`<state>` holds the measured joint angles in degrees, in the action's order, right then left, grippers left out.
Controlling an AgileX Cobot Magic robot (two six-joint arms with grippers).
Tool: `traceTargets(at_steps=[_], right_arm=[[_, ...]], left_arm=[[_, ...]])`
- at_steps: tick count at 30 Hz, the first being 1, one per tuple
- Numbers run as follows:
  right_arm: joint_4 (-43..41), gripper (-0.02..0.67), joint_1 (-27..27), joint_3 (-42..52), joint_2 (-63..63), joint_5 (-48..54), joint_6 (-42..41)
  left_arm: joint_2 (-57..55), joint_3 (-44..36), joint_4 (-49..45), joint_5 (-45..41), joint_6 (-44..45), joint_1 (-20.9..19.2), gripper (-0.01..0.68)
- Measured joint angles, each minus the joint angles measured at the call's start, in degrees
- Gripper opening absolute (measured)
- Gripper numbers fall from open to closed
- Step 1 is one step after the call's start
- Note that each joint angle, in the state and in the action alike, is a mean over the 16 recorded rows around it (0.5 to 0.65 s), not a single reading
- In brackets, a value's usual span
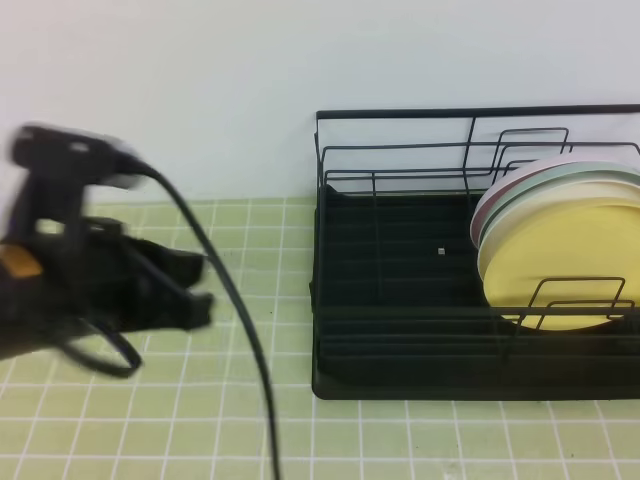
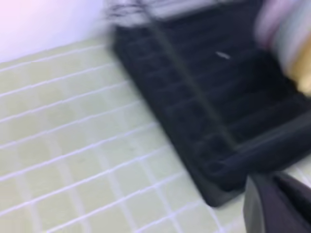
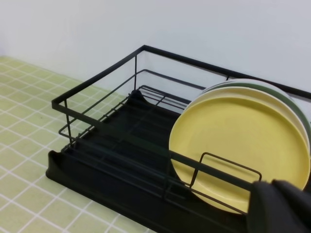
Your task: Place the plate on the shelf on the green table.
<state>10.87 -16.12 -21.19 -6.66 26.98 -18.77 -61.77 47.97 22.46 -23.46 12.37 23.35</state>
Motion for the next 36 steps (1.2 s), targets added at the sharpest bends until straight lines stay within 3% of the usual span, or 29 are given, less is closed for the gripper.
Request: traceTargets(at_steps=[7, 12, 23, 36], right_arm=[[0.0, -0.002, 0.0, 0.0, 0.0, 0.0, 0.0], [0.0, -0.002, 0.0, 0.0, 0.0, 0.1, 0.0], [0.0, -0.002, 0.0, 0.0, 0.0, 0.0, 0.0], [0.0, -0.002, 0.0, 0.0, 0.0, 0.0, 0.0]], left_arm=[[8.5, -7.1, -18.7, 8.1, -20.2, -0.1, -0.002], [17.0, -16.3, -25.7, 15.2, -27.8, -0.8, -0.002], [41.4, -37.9, -24.0, 20.5, -28.2, -6.9, -0.002], [61.1, -48.3, -22.0, 9.3, -26.4, -14.9, -0.002]])
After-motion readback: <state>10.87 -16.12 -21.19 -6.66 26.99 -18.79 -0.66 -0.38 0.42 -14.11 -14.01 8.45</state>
